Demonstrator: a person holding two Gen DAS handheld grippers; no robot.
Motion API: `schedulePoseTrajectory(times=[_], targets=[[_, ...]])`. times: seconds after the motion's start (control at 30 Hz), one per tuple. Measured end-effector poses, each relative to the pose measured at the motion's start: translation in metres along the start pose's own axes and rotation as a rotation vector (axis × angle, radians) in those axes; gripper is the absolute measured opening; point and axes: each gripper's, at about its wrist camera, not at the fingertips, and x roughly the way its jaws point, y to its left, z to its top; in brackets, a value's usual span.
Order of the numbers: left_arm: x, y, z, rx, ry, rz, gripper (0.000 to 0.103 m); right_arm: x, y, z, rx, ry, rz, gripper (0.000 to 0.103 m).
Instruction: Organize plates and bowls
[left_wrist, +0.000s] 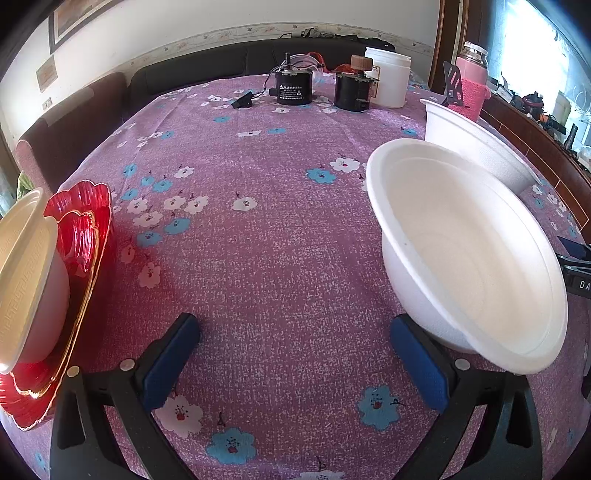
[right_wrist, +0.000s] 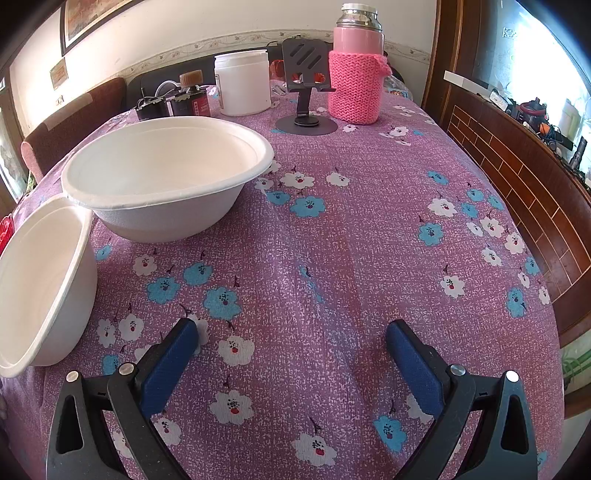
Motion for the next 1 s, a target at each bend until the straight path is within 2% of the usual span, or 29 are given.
schedulePoseTrajectory(times=[0.23, 0.57, 0.67, 0.73, 0.83, 0.9, 1.0], targets=[[-0.009, -0.001, -0.009, -0.006, 0.037, 0.008, 0.103, 0.0, 0.001, 0.0, 0.001, 0.002, -0.008, 0.102], [-0.014, -0.002, -0.017, -0.045, 0.048, 0.033, 0.103, -0.001, -0.001, -0.001, 0.004, 0.002, -0.001, 0.102], [-0.016, -0.003, -0.018, -0.036, 0.071, 0.028, 0.103, -0.004, -0.002, 0.0, 0.004, 0.057, 0.032, 0.102], [-0.018, -0.003, -0.021, -0.037, 0.065, 0.027, 0.103, -0.007, -0.007, -0.002, 0.056, 0.053, 0.045, 0.102], [-0.021, -0.002, -0.024, -0.045, 0.069, 0.036, 0.103, -0.009, 0.005, -0.009, 0.009, 0.076, -0.005, 0.102], [-0.029, -0.001, -0.026, -0.055, 0.042, 0.043, 0.102, -0.012, 0.004, -0.011, 0.024, 0.095, -0.003, 0.102], [-0.057, 0.003, -0.027, -0.065, -0.063, 0.035, 0.101, -0.025, 0.003, -0.019, 0.035, 0.094, -0.009, 0.102]])
